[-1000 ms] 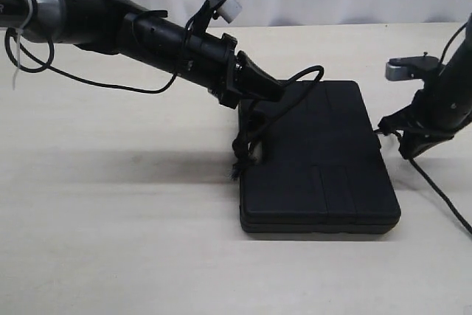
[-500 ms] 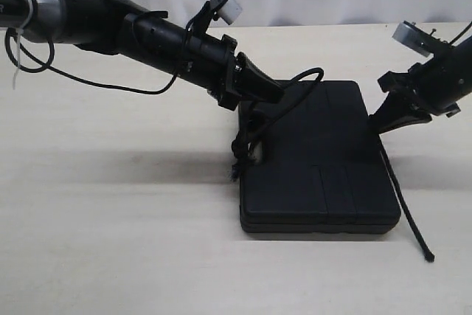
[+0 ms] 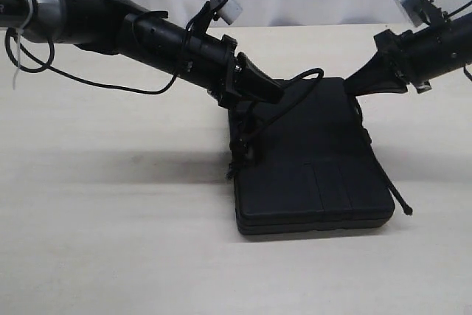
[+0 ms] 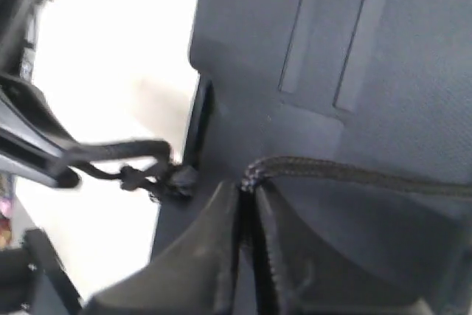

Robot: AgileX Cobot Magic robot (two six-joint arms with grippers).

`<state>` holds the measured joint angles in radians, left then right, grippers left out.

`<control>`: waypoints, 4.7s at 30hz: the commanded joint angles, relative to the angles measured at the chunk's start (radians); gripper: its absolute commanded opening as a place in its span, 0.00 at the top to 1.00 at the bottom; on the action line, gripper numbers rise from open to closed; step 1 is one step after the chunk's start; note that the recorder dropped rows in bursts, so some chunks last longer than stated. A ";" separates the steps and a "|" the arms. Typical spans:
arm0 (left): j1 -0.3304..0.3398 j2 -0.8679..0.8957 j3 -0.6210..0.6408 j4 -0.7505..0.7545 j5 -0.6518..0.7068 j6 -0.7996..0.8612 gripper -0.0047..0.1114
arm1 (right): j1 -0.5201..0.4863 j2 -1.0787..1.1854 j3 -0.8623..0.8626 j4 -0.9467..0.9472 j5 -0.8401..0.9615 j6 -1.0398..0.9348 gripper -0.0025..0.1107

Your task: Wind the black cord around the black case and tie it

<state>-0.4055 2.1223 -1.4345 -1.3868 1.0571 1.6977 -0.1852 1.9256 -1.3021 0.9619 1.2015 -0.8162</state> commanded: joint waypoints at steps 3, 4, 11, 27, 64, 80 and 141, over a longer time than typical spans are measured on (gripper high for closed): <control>0.000 -0.012 0.004 -0.002 -0.017 0.002 0.96 | 0.002 -0.003 0.031 0.172 -0.006 0.002 0.94; 0.000 -0.012 0.004 -0.002 -0.022 0.002 0.96 | 0.002 -0.003 0.044 0.195 -0.024 0.005 0.94; 0.003 -0.012 0.004 -0.002 -0.024 0.002 0.96 | 0.002 -0.003 0.109 0.268 -0.095 0.080 0.80; 0.069 -0.012 0.002 -0.004 -0.007 0.000 0.96 | 0.103 -0.036 -0.026 -0.115 -0.042 0.190 0.62; 0.069 -0.012 0.002 0.000 0.031 0.005 0.96 | 0.398 -0.250 0.550 -1.209 -0.448 0.653 0.50; 0.069 -0.012 0.002 0.000 0.031 0.007 0.96 | 0.398 -0.194 0.433 -1.178 -0.276 0.646 0.94; -0.031 -0.005 0.016 -0.128 0.010 -0.011 0.96 | 0.084 -0.335 0.424 0.783 -0.053 -1.299 0.94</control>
<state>-0.4293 2.1243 -1.4212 -1.4613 1.0426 1.7026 -0.1037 1.5967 -0.8699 1.7174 1.1501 -2.0827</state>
